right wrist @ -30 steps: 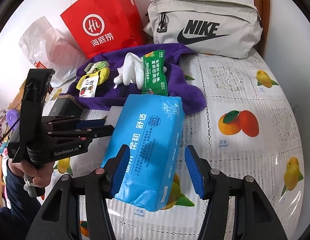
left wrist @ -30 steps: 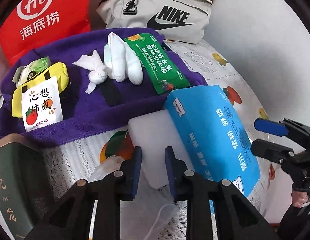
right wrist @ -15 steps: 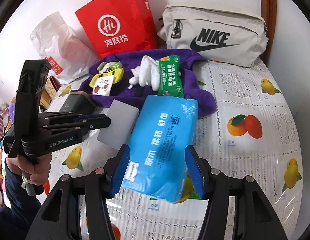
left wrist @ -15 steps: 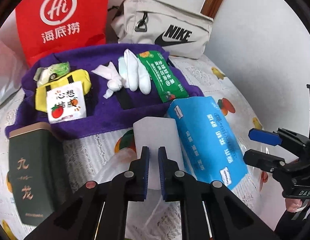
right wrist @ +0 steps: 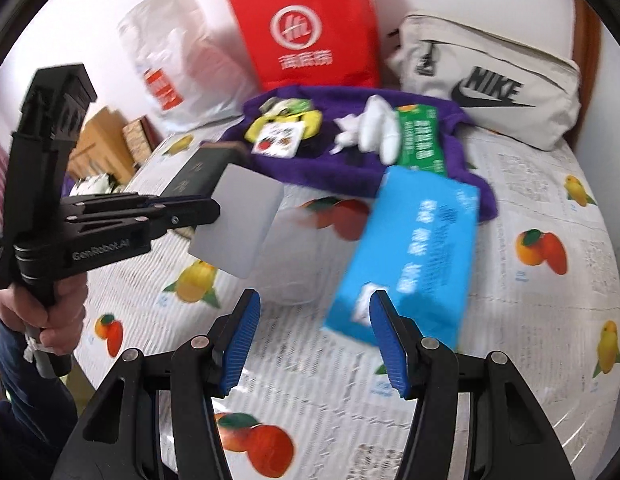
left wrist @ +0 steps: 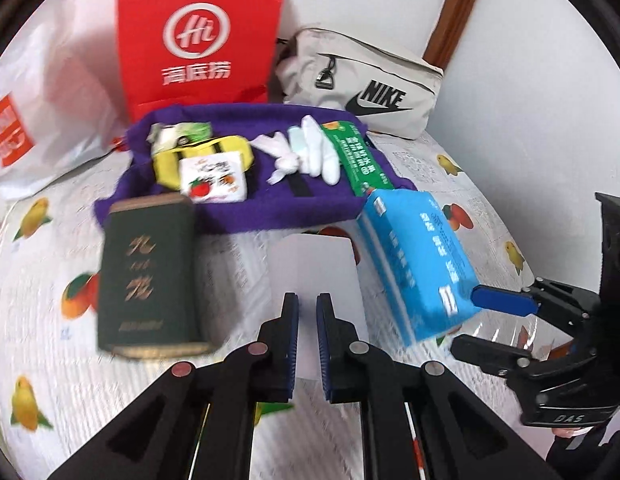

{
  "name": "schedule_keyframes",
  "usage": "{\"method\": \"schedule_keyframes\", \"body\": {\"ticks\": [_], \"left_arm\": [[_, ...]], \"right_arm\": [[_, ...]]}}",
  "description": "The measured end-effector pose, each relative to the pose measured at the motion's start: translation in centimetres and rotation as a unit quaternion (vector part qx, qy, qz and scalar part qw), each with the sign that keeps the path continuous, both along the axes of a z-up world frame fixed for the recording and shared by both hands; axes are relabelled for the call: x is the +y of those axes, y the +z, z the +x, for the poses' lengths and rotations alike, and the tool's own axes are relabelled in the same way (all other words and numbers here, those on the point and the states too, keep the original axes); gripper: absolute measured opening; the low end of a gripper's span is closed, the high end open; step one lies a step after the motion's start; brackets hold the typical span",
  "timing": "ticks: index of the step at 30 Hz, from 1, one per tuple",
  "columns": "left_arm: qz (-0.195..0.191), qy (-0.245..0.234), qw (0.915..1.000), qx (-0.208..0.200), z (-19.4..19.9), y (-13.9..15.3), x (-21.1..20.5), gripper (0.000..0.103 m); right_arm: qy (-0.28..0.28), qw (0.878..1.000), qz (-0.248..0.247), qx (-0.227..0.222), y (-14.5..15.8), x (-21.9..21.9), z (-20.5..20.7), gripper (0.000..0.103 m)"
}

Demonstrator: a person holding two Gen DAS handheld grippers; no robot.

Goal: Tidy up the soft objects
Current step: 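Grasp white sponge with left tool while right tool reaches clear plastic bag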

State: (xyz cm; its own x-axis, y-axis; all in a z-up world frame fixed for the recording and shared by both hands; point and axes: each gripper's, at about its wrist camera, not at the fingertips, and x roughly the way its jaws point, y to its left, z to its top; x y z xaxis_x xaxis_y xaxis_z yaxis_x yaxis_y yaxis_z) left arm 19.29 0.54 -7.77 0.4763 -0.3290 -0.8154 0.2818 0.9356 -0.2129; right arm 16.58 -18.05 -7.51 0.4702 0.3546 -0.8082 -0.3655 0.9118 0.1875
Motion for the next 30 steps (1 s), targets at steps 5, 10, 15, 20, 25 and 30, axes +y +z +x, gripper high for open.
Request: {"method": "schedule_keyframes", "body": {"ticks": [5, 10, 15, 20, 25, 30], "left_arm": [[-0.002, 0.029, 0.9996, -0.001, -2.8, 0.0, 2.2, 0.01], [0.001, 0.066, 0.9976, 0.019, -5.5, -1.8, 5.4, 0.01], [-0.003, 0.104, 0.9933, 0.05, -6.3, -4.6, 8.3, 0.01], [0.001, 0.12, 0.9913, 0.053, -6.5, -5.3, 10.0, 0.011], [0.008, 0.131, 0.9898, 0.056, -6.4, -5.2, 10.6, 0.038], [0.008, 0.143, 0.9879, 0.06, -6.6, -5.1, 11.7, 0.044]], "right_arm": [[0.026, 1.0, -0.003, -0.001, -0.4, 1.8, -1.6, 0.057], [0.049, 0.999, -0.008, -0.003, -0.6, 3.2, -2.9, 0.057], [0.065, 0.998, -0.017, 0.003, -1.2, 4.7, -3.1, 0.057], [0.075, 0.997, -0.024, 0.007, -1.7, 5.7, -2.6, 0.057], [0.088, 0.995, -0.036, 0.011, -2.6, 7.4, -1.1, 0.061], [0.091, 0.993, -0.071, 0.001, -4.1, 9.5, 0.5, 0.067]]}}
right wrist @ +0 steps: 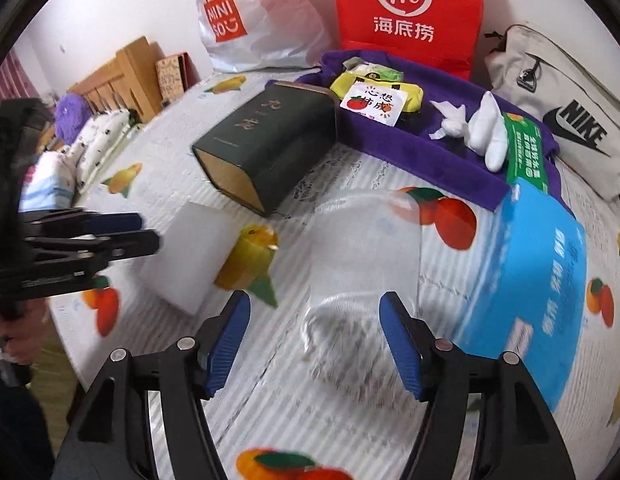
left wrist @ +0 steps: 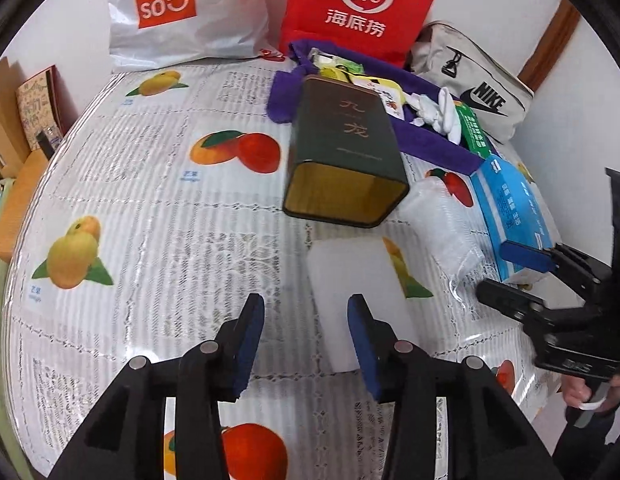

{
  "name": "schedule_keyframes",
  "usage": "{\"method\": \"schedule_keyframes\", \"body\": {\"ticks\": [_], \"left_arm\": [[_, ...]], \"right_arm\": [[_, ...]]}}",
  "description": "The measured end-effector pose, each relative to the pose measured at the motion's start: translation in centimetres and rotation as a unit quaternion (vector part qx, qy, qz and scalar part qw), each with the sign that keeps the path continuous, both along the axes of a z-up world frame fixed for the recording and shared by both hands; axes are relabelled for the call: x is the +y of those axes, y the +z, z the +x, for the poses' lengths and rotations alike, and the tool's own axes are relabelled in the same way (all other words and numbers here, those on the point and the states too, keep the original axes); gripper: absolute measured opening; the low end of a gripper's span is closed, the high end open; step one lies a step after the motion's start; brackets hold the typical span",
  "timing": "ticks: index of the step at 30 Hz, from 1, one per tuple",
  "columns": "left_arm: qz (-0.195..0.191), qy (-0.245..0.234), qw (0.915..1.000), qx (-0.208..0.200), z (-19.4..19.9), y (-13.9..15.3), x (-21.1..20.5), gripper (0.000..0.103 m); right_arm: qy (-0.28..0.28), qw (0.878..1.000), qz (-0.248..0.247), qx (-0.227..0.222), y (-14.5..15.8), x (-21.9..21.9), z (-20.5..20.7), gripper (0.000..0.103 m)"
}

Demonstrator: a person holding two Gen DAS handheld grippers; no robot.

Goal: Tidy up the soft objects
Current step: 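Grasp white sponge with left tool while right tool reaches clear plastic bag, then lift sponge with left tool while right tool lifts the plastic bag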

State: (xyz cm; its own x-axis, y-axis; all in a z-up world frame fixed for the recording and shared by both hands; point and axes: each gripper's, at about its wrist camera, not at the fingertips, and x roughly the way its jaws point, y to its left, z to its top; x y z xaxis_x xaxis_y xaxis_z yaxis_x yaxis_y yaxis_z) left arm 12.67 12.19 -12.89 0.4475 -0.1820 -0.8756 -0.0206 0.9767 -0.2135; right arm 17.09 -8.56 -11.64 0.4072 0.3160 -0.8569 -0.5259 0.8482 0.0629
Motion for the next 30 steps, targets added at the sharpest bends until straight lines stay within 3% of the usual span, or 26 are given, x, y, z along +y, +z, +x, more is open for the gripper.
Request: {"method": "schedule_keyframes", "body": {"ticks": [14, 17, 19, 22, 25, 30], "left_arm": [[-0.009, 0.018, 0.9997, 0.011, 0.7, -0.9, 2.1, 0.048], [-0.014, 0.013, 0.9998, 0.011, 0.8, -1.1, 1.9, 0.048], [-0.019, 0.009, 0.9997, 0.011, 0.9, -1.1, 1.8, 0.048], [-0.027, 0.0, 0.9996, 0.01, 0.9, -1.0, 1.2, 0.049], [-0.034, -0.004, 0.9994, 0.012, 1.0, -0.9, 0.4, 0.059], [-0.038, -0.015, 0.9991, 0.009, 0.6, -0.2, -0.8, 0.064]], "right_arm": [[-0.021, 0.998, -0.052, 0.007, -4.1, 1.7, 3.2, 0.065], [-0.023, 0.998, -0.053, -0.004, -4.0, 1.7, 3.2, 0.048], [-0.023, 0.998, -0.056, -0.01, -3.8, 1.5, 3.0, 0.027], [-0.021, 0.998, -0.055, -0.014, -3.7, 1.2, 2.9, 0.011], [-0.021, 0.998, -0.053, -0.012, -3.5, 0.6, 2.8, 0.005], [-0.019, 0.999, -0.043, -0.026, -2.0, -0.2, 1.6, 0.005]]}}
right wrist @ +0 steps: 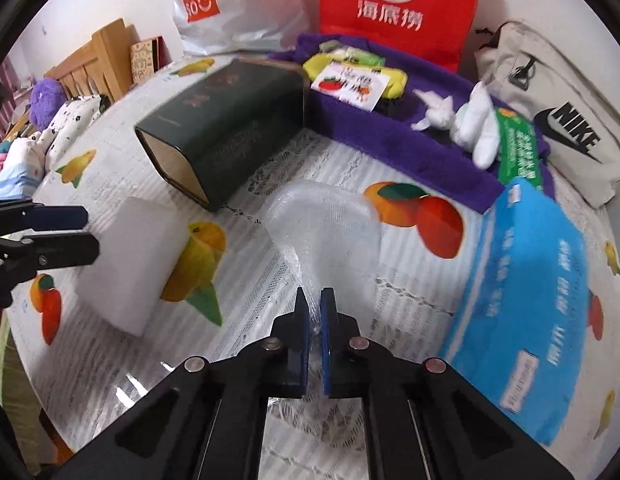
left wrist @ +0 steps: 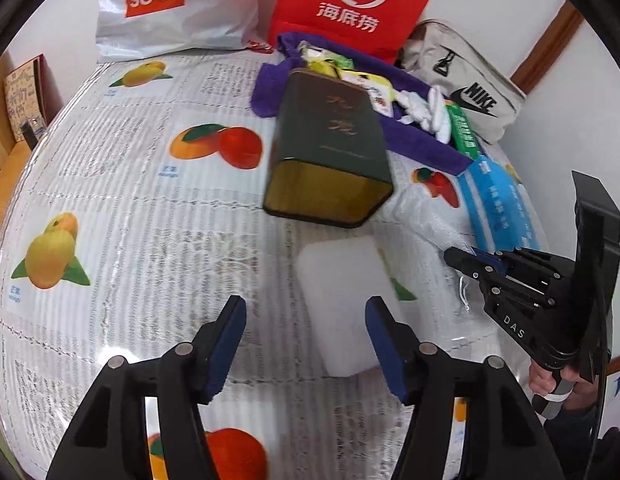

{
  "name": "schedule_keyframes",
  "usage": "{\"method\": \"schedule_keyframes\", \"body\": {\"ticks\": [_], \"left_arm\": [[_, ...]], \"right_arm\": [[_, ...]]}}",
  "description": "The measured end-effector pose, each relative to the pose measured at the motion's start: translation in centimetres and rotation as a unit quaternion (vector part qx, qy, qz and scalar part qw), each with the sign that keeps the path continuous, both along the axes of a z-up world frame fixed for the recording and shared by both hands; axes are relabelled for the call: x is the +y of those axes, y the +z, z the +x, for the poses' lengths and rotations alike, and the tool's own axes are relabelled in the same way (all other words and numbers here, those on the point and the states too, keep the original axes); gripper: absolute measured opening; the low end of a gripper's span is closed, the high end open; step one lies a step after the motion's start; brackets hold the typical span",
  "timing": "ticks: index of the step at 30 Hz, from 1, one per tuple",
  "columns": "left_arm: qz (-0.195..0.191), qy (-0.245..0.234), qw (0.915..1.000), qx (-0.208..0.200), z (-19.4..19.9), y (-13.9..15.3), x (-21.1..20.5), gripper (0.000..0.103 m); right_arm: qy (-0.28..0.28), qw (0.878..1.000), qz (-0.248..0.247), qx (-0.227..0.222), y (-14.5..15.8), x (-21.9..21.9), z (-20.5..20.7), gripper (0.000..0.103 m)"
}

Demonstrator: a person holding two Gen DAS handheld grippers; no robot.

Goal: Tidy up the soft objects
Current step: 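Lift sponge with left tool while right tool lifts the plastic bag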

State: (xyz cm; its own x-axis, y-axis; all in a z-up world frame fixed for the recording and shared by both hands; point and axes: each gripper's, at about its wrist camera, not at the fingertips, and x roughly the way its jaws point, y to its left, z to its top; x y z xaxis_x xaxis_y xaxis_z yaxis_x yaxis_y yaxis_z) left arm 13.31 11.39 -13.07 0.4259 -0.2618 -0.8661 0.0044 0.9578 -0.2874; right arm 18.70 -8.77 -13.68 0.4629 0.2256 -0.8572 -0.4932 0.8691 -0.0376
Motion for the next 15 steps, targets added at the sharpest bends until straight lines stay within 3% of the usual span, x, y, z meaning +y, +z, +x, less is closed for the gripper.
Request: {"method": "schedule_keyframes", "body": {"ticks": [5, 9, 13, 15], "left_arm": [[0.002, -0.015, 0.9999, -0.002, 0.3, 0.2, -2.1, 0.069], [0.008, -0.03, 0.9993, 0.02, 1.3, -1.0, -4.1, 0.069], [0.042, -0.029, 0.9978, 0.042, 2.0, -2.3, -5.5, 0.069], [0.056, -0.022, 0.9976, 0.034, 2.2, -2.4, -5.8, 0.068]], "right_arm": [[-0.006, 0.999, 0.022, -0.023, 2.7, -1.3, -1.4, 0.005], [-0.009, 0.999, 0.03, -0.045, 4.8, -2.5, -2.5, 0.005], [-0.024, 0.998, 0.035, -0.054, 6.0, -3.7, -3.0, 0.005], [-0.03, 0.997, 0.038, -0.053, 6.3, -4.4, -3.1, 0.005]]}}
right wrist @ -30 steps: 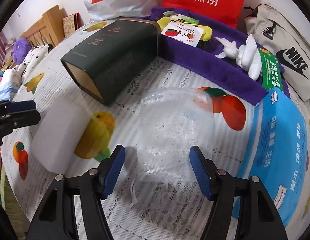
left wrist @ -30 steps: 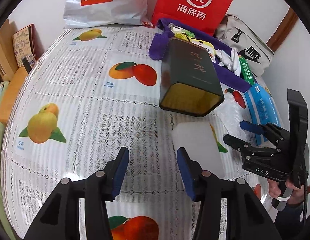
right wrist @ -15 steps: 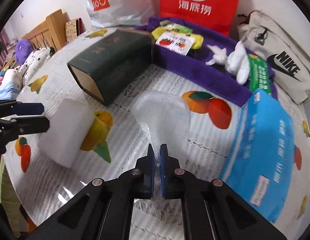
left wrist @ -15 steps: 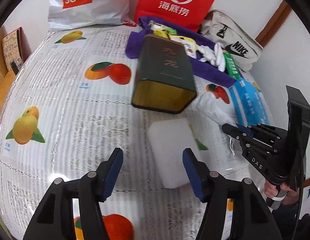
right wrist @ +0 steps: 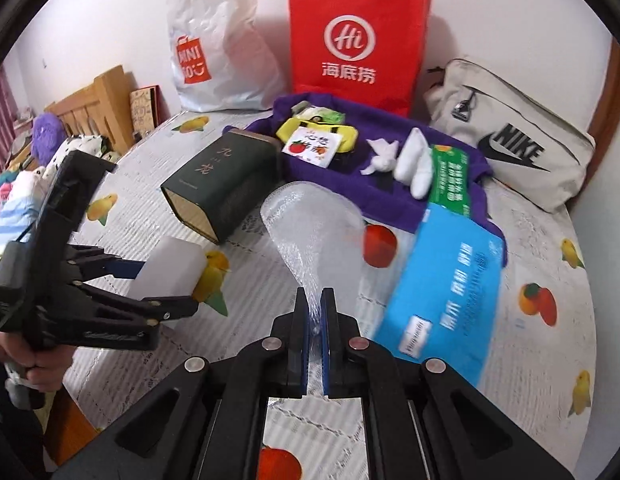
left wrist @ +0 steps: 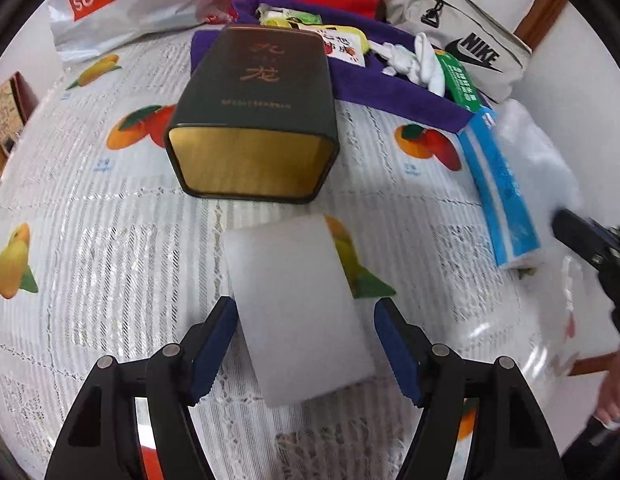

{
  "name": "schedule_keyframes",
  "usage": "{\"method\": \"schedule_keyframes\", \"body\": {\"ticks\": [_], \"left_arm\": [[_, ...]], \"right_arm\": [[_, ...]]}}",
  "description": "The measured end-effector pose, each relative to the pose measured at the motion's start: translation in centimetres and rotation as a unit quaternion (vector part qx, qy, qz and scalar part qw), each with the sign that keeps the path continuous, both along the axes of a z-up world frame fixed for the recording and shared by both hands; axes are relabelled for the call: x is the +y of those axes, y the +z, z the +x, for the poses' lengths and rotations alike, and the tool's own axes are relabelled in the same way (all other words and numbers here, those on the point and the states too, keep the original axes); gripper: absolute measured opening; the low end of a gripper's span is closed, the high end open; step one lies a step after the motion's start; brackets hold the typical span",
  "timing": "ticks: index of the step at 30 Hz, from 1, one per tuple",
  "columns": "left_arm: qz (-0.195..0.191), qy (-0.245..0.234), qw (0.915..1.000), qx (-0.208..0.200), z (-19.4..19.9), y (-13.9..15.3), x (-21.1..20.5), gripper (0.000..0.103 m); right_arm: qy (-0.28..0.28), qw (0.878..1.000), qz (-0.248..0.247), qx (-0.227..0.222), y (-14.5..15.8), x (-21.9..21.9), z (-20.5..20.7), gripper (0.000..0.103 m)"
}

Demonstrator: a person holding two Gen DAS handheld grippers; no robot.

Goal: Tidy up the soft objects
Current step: 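Lift sponge with left tool while right tool lifts the plastic bag, then carry sponge with left tool while right tool carries bag onto the towel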

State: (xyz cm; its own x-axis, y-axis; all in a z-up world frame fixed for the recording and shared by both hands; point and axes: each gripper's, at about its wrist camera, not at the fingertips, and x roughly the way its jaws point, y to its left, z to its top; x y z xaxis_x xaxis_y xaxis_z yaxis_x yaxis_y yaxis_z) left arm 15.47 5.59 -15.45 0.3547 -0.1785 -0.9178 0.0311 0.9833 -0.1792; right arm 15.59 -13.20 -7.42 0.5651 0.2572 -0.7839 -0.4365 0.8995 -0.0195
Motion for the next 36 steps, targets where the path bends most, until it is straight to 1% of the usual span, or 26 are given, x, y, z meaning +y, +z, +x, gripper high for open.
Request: {"method": "schedule_keyframes", "body": {"ticks": [1, 2, 6, 11, 17, 21, 24, 30, 36], "left_arm": [[0.005, 0.001, 1.0, -0.004, 0.0, 0.1, -0.1, 0.064], [0.008, 0.002, 0.9999, -0.007, 0.0, 0.1, -0.1, 0.051], [0.002, 0.003, 0.9999, -0.013, -0.2, 0.8, 0.3, 0.051], [0.01, 0.0, 0.9992, -0.038, -0.9, 3.4, 0.7, 0.051], [0.002, 0.0, 0.9972, -0.075, -1.2, 6.8, 0.8, 0.051], [0.005, 0.004, 0.9954, -0.096, -0.1, 8.6, 0.6, 0.051], [0.0, 0.004, 0.9946, -0.104, 0.8, 9.5, 0.7, 0.052], [0.0, 0.008, 0.9936, -0.113, 2.5, 10.4, 0.8, 0.052], [-0.008, 0.006, 0.9934, -0.114, 5.3, 10.7, 0.8, 0.052]], "right_arm": [[-0.006, 1.0, 0.002, -0.001, 0.2, -0.4, -0.1, 0.005], [-0.008, 1.0, 0.003, 0.0, 0.3, -0.7, -0.2, 0.005], [-0.017, 1.0, 0.006, 0.0, 0.5, -1.5, -0.3, 0.005], [-0.025, 1.0, 0.014, -0.005, 1.0, -2.4, -0.3, 0.005], [-0.026, 0.999, 0.025, -0.006, 1.7, -3.3, 0.4, 0.005], [-0.028, 0.999, 0.029, -0.008, 2.1, -3.7, 1.0, 0.005], [-0.031, 0.999, 0.033, -0.013, 2.7, -4.1, 1.6, 0.005], [-0.04, 0.998, 0.035, -0.019, 3.5, -4.7, 3.3, 0.005], [-0.044, 0.998, 0.029, -0.025, 3.8, -5.0, 6.1, 0.005]]}}
